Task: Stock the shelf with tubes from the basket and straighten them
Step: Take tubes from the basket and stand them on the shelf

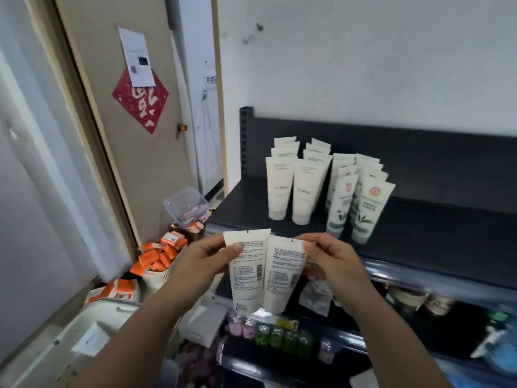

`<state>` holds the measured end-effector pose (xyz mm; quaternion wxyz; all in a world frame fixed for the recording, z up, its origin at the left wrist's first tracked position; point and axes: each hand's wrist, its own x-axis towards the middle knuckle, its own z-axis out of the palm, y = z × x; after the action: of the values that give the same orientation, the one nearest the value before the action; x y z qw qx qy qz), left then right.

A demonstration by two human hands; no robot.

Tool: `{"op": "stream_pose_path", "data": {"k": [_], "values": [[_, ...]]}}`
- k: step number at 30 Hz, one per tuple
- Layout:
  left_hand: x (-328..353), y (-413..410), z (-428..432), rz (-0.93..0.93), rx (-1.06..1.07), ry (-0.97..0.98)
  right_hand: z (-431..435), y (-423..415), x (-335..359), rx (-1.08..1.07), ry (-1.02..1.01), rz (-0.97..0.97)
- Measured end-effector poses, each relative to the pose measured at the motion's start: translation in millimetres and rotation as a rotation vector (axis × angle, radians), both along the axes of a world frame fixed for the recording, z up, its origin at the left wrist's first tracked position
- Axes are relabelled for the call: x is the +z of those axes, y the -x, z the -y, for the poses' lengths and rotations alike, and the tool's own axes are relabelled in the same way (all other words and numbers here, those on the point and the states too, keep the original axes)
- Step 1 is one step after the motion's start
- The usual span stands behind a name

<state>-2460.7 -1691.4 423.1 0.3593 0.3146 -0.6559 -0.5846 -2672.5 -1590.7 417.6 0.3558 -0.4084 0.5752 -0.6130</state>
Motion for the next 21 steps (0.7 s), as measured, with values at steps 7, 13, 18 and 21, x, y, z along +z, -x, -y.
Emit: {"op": "stream_pose_path", "data": {"k": [7, 13, 18, 21], "values": [[23.6, 133.8, -53.3, -0.083, -0.070, 0.033, -68.6, 126.1, 35.8, -0.079, 0.070, -0.131], [30.8, 245.0, -95.9, -0.154, -0.120, 0.036, -120.8, 227.9, 55.9, -0.183, 0.065, -0.226], [37.6, 312.7, -104.4, -0.112, -0.095, 0.117, -130.5, 281.2, 59.7, -0.319, 0.074, -0.284], [35.1, 342.5, -96.0, -0.001, -0.040, 0.294, -120.5, 304.9, 47.0, -0.412, 0.060, -0.392]]}}
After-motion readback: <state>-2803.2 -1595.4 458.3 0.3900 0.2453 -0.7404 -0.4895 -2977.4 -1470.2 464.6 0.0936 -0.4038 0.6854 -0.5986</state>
